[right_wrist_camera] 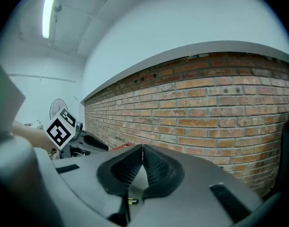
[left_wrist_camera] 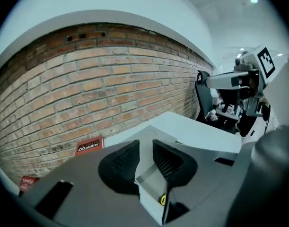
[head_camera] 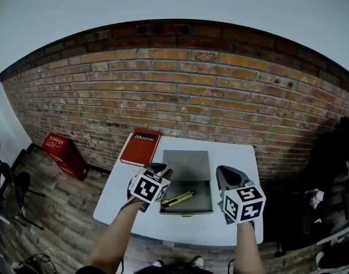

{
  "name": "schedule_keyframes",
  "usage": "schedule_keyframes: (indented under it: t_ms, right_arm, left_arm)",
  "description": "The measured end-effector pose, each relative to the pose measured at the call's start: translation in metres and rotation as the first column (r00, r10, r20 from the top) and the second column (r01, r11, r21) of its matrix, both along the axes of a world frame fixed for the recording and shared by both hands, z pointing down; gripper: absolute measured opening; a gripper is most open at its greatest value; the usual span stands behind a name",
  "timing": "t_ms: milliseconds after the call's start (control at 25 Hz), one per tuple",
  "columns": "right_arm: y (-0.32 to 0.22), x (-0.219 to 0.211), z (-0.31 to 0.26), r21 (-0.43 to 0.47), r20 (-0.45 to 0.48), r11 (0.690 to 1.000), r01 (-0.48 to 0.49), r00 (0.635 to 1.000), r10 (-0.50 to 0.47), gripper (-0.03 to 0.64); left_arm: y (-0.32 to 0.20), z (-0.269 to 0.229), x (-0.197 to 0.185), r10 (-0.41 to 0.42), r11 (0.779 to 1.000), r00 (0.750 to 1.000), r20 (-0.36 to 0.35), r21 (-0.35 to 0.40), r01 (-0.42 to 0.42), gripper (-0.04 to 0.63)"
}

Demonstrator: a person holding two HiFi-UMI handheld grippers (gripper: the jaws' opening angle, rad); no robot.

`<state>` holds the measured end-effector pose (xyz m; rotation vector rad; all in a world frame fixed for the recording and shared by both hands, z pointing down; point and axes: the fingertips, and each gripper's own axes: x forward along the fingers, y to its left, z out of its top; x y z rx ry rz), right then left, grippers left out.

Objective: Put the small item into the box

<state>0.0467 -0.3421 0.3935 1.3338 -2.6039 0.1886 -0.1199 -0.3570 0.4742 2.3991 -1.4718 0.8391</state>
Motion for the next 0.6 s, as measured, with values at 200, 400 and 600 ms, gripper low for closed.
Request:
schedule_keyframes:
  t_ms: [200,400,600]
  right_arm:
    - [0.001,0.002,-0.007,0.012,-0.003,1.0,0.005,1.0,-0.005,0.02]
    - [0.003,0.004,-0.015,0.025,0.004,1.0,0.005,1.0,-0.005,0.02]
    - [0.007,0.001,-0.019,0.037,0.005,0.999,0.007,1.0,-0.007,0.02]
  left_arm:
    - [0.008,-0.032,-0.01,-0.081,0.993,0.991,-0.111,0.079,0.09,0.104]
    - [0.018,-0.062,-0.03,-0.152,0.972,0.967,-0.204,0.149,0.184,0.097]
    - [0.023,-0.09,-0.049,-0.182,0.946,0.96,-0.215,0.227,0.23,0.061]
